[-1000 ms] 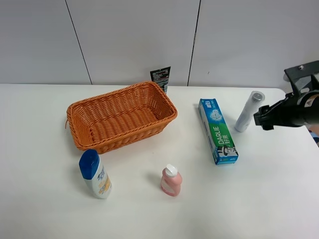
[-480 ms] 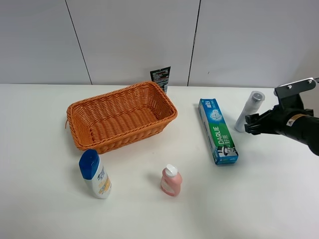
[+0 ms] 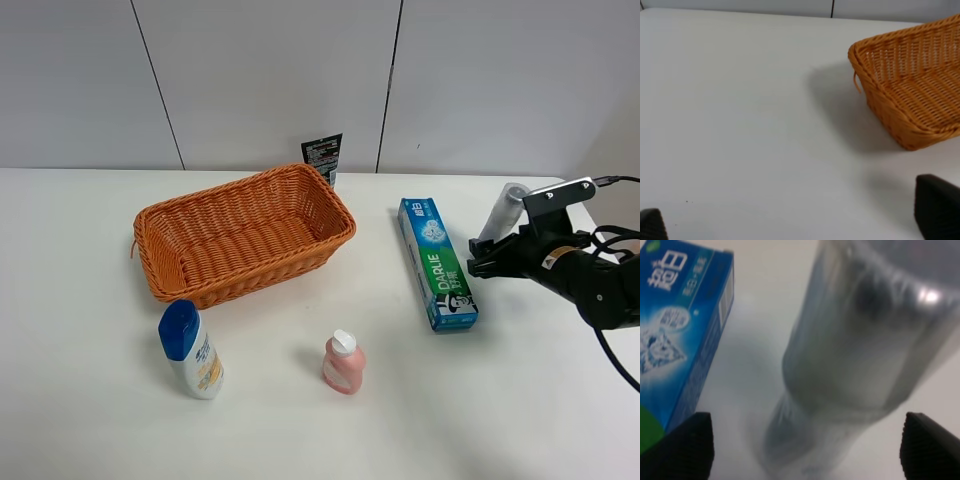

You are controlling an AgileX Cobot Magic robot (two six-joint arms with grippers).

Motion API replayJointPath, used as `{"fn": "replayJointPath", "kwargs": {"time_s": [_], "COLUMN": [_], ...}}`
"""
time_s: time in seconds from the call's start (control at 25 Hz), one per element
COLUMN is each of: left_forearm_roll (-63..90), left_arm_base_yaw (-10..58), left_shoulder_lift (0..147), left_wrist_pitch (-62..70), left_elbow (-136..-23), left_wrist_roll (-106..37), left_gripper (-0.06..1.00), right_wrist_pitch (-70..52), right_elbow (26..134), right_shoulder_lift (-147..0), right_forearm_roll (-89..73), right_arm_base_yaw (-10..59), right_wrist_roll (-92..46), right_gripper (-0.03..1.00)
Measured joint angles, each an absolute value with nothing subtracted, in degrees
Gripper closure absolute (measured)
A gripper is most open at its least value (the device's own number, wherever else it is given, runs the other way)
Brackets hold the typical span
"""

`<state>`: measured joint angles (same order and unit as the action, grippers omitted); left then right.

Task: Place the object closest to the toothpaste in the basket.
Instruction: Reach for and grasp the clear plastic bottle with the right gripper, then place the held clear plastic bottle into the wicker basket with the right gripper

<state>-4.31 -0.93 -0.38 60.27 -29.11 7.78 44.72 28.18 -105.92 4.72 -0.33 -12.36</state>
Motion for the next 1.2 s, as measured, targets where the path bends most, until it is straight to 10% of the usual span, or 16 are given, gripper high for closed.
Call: {"fn": "replayJointPath", "kwargs": {"time_s": [0.4,0.6,1.2], "left_forearm_roll": [-4.3,-4.3,-4.3], "left_arm_base_yaw": [-0.9,-0.9,-0.9], "left_shoulder_lift": [-0.4,-0.4,-0.4], "left_wrist_pitch": [60.3,60.3,60.3], "left_elbow": [-29.1,-29.1,-29.1], "left_wrist_roll": [7.8,7.8,7.8], "left_gripper": [-0.05,-0.05,-0.05], "right_wrist_pitch": [45.8,46.0,43.5], "right_elbow": [32.7,33.8,35.7], "right_shoulder_lift": [-106.5,-108.8,-90.6], "right_forearm_roll": [4.7,4.6,2.9], "right_arm_base_yaw": [-0.3,-0.3,1.2], "right_wrist_roll": [-14.9,-15.3,-9.0], "right_gripper": [0.24,0.52,0.53]}}
